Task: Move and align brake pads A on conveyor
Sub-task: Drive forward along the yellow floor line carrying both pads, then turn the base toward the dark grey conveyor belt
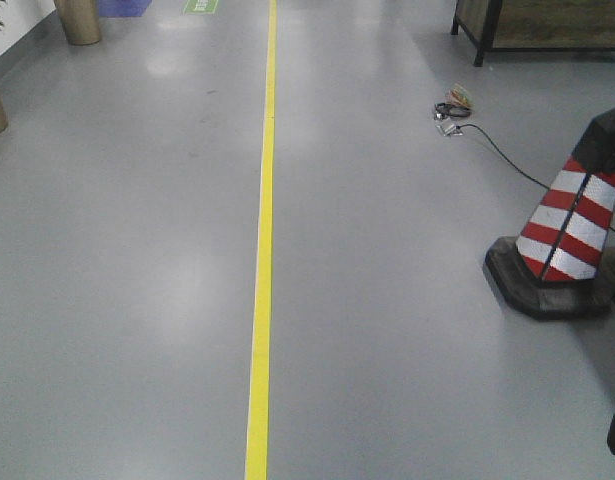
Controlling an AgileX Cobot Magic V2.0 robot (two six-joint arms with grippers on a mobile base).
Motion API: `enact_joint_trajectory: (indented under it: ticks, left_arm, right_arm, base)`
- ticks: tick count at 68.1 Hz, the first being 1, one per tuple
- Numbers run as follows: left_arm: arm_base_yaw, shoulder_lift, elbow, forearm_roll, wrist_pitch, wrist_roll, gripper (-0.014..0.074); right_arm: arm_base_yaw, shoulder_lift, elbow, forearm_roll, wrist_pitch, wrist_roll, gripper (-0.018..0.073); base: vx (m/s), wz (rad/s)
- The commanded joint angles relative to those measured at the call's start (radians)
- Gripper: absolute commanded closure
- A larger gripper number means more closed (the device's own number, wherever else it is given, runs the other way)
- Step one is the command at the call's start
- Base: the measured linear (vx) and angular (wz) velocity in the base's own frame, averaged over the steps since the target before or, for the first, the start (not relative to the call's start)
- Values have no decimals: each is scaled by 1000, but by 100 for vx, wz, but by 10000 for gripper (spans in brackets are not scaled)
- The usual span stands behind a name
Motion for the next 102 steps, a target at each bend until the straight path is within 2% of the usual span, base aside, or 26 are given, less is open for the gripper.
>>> enact_joint_trajectory:
  ticks: [1,68,102]
  left_arm:
    - [0,13,-30,11,-90,-1,602]
    - [0,13,-30,11,-90,-1,602]
    - [0,13,-30,11,-90,-1,602]
  right_arm:
    - [0,5,-32,-8,-97,-3,569]
    - [0,5,-32,-8,-97,-3,569]
    - [0,5,-32,-8,-97,-3,569]
  base:
    - [68,-4]
    - [55,2]
    - [29,-44]
